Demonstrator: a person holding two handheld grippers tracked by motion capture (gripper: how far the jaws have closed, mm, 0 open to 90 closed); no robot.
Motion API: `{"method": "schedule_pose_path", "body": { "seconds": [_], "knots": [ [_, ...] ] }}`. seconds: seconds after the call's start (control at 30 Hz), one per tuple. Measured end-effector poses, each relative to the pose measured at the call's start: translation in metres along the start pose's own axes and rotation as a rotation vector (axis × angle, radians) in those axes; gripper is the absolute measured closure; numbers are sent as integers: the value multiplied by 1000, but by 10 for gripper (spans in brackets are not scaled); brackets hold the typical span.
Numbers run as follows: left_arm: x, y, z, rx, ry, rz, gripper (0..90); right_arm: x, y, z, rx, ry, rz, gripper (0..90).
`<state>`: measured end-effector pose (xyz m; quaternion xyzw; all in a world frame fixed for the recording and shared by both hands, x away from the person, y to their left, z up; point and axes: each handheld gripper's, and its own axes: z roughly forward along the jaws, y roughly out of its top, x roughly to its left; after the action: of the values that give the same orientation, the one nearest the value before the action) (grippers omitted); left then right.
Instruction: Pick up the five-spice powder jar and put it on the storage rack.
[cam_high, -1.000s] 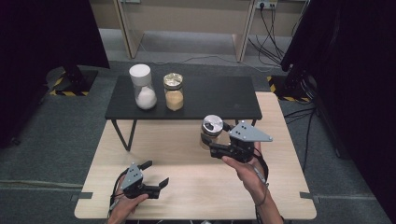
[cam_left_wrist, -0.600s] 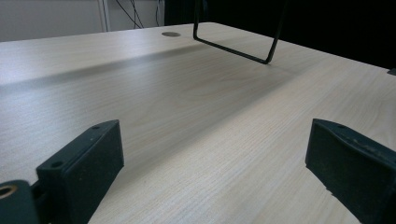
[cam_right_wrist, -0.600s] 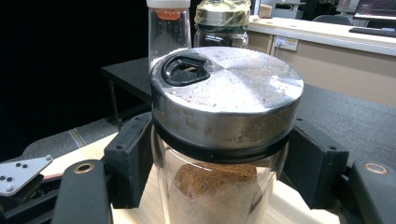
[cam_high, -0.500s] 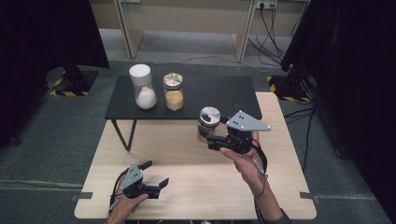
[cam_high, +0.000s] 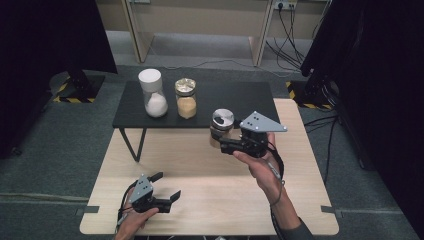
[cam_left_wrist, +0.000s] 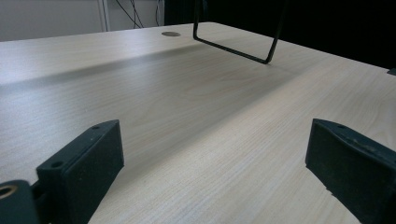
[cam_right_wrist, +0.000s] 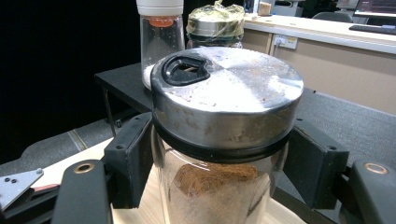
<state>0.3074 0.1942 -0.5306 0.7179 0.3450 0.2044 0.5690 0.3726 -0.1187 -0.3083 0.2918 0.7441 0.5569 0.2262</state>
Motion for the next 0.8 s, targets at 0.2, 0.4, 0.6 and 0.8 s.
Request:
{"method": "schedule_pose_path", "body": {
  "seconds": [0.2, 0.4, 0.6, 0.8],
  "knots": [
    [0, 0, 0, 0, 0, 0, 36, -1, 7, 1, -7, 0, 2, 311],
    [0, 0, 0, -1, -1, -1, 36, -2, 13, 3, -7, -3, -1, 311],
    [0, 0, 0, -1, -1, -2, 36, -5, 17, 7, 2, -8, 0, 311],
    [0, 0, 0, 0, -2, 0, 36, -7, 19, 10, 6, -16, -1, 311]
  ]
}}
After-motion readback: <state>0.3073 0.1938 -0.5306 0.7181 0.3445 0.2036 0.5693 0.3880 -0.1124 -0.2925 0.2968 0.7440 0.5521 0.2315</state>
